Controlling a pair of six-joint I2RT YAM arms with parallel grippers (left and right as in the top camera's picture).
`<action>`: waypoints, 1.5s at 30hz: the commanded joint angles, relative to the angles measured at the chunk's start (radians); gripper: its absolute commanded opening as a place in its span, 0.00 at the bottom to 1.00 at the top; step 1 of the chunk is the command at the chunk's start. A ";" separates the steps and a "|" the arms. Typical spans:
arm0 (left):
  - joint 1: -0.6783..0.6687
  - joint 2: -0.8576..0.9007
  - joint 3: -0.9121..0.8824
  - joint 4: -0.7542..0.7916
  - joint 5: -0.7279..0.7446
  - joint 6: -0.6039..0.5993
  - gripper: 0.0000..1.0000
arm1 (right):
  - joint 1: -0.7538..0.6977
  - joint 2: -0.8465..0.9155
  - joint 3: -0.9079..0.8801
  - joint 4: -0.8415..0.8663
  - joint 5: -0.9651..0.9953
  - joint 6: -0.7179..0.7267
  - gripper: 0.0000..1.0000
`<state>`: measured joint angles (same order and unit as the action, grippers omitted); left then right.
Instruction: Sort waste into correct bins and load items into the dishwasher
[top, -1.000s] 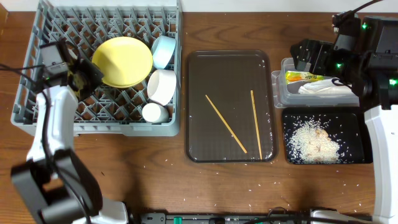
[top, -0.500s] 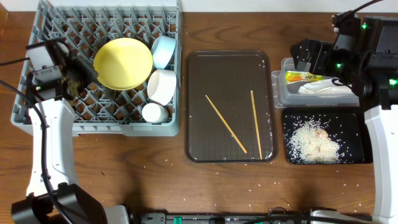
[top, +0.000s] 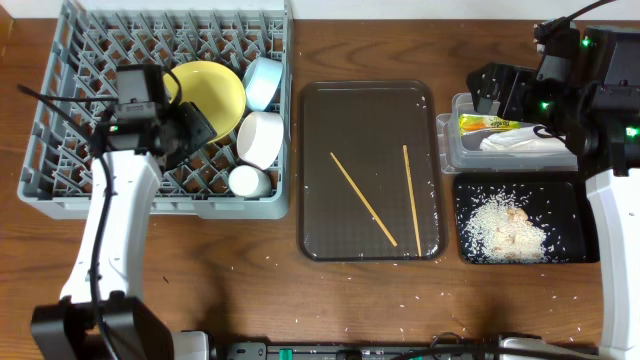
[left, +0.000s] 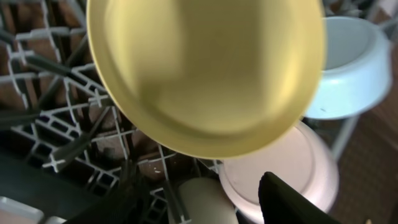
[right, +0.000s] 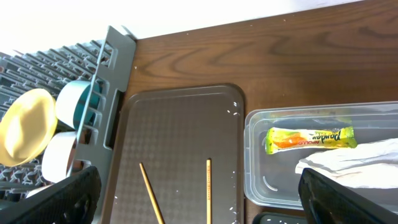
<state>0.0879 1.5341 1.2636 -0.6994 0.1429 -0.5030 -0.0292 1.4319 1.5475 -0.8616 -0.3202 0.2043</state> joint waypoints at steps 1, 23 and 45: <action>-0.013 0.064 -0.003 -0.003 -0.079 -0.129 0.58 | 0.004 0.002 0.003 0.000 0.002 -0.003 0.99; -0.013 0.248 -0.003 0.126 -0.208 -0.191 0.52 | 0.004 0.002 0.003 0.000 0.002 -0.003 0.99; -0.013 0.112 -0.003 0.157 -0.277 -0.085 0.07 | 0.004 0.002 0.003 0.000 0.002 -0.003 0.99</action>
<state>0.0818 1.7306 1.2644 -0.5430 -0.0910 -0.6575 -0.0292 1.4319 1.5475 -0.8616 -0.3202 0.2043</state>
